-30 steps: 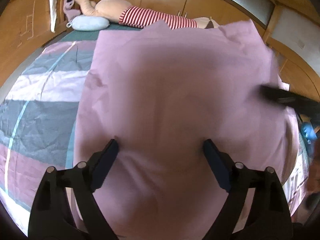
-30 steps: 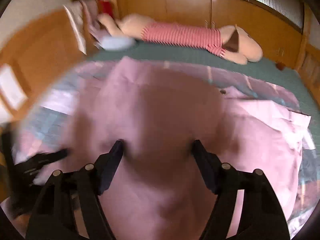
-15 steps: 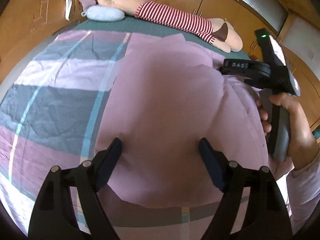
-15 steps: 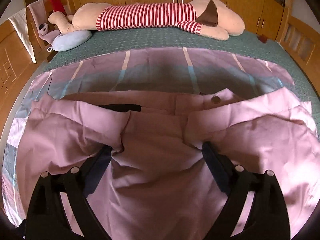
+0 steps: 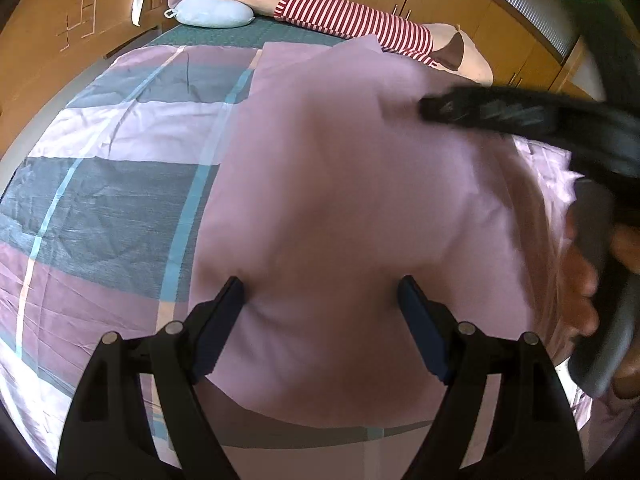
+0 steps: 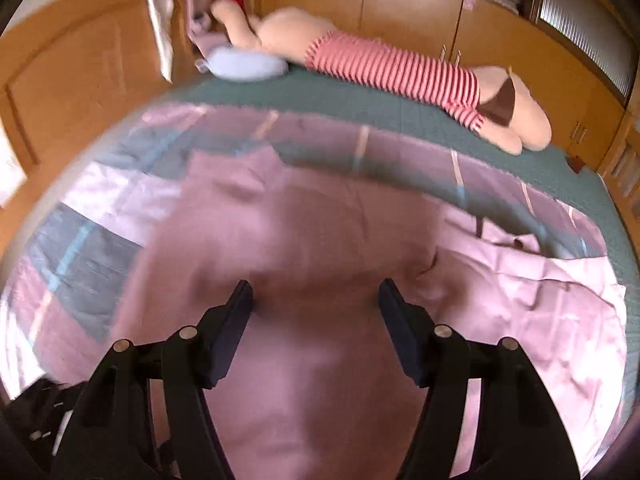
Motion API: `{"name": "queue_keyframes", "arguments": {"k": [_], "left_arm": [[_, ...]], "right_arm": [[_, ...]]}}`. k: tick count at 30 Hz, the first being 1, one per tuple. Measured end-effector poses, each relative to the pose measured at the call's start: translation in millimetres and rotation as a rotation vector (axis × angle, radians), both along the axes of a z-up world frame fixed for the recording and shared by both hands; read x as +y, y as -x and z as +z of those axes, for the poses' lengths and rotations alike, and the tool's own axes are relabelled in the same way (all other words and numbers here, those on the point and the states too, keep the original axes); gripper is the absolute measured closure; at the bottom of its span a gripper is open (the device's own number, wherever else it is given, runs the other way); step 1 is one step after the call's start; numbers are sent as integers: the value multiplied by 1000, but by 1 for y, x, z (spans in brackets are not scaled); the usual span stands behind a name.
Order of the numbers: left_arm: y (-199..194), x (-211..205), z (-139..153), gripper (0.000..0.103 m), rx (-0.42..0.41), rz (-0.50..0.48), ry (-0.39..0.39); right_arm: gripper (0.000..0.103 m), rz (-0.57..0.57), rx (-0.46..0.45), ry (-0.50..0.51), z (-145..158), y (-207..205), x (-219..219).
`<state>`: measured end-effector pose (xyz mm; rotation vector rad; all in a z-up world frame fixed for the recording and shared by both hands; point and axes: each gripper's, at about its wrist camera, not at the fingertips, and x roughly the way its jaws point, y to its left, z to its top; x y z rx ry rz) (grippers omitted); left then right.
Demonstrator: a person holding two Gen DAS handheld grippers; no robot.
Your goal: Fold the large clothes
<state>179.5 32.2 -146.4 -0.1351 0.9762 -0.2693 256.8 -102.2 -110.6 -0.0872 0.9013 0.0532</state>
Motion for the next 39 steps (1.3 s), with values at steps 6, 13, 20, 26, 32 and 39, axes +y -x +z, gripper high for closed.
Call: {"name": "queue_keyframes", "arguments": {"k": [6,13,20,26,32,39], "left_arm": [[3,-2,4,21,-27,-9,-23],[1,-2,1,21,-18,-7,-28],[1,-7,-1,17,-32,-4,-55],[3,-7,4,17,-83,4,-44],[8,-20,3,17,-124,-23,-119],[26,-24,41,17,-163,0,-115]], "right_arm": [[36,-159,-64,-130,-7,-22,-62],[29,-203,-142,-174,14,38,-146],[25,-747,-70,-103,-14,89,-357],[25,-760,-221,-206,16,146,-365],[17,-451,-79,-98,-10,130,-274],[13,-745,-180,-106,-16,209,-285]]}}
